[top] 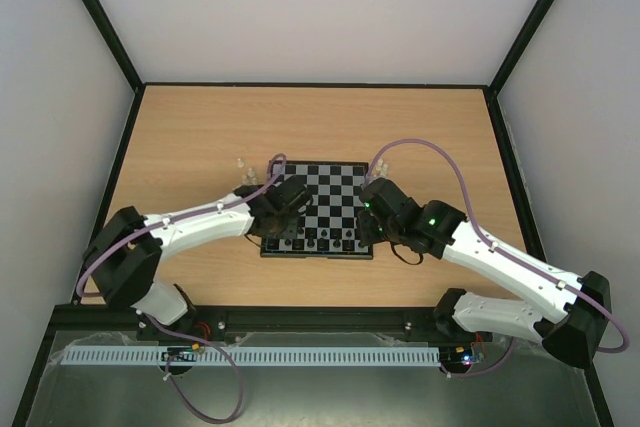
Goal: Set up the chess pieces on the board
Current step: Place the chess piece on the chessboard.
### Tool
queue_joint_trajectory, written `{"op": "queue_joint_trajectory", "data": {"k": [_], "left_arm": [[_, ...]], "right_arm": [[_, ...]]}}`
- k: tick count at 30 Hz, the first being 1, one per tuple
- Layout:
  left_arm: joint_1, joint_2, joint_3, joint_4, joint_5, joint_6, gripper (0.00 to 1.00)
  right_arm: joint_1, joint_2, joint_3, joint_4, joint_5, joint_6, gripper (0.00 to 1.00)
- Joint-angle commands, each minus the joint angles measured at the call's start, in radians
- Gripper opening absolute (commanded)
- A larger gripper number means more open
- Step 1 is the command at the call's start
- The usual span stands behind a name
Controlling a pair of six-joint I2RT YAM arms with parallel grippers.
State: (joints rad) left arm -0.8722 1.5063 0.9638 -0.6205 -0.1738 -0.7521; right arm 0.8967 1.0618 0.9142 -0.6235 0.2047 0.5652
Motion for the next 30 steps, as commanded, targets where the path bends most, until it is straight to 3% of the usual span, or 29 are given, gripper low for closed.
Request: {"op": "queue_joint_trajectory", "data": {"k": [1, 15, 30], "left_arm": [[-0.011, 0.062, 0.018, 0.001, 0.009, -0.008, 0.06], [-0.013, 0.154, 0.071, 0.020, -0.001, -0.002, 0.14], [-0.001, 0.150, 0.069, -0.004, -0.045, -0.012, 0.15]], "right_arm": [[-0.005, 0.001, 0.002, -0.022, 0.004, 0.005, 0.27], [-0.004, -0.006, -0.018, -0.015, 0.003, 0.005, 0.27], [-0.005, -0.014, -0.029, -0.010, -0.002, 0.007, 0.27]]}}
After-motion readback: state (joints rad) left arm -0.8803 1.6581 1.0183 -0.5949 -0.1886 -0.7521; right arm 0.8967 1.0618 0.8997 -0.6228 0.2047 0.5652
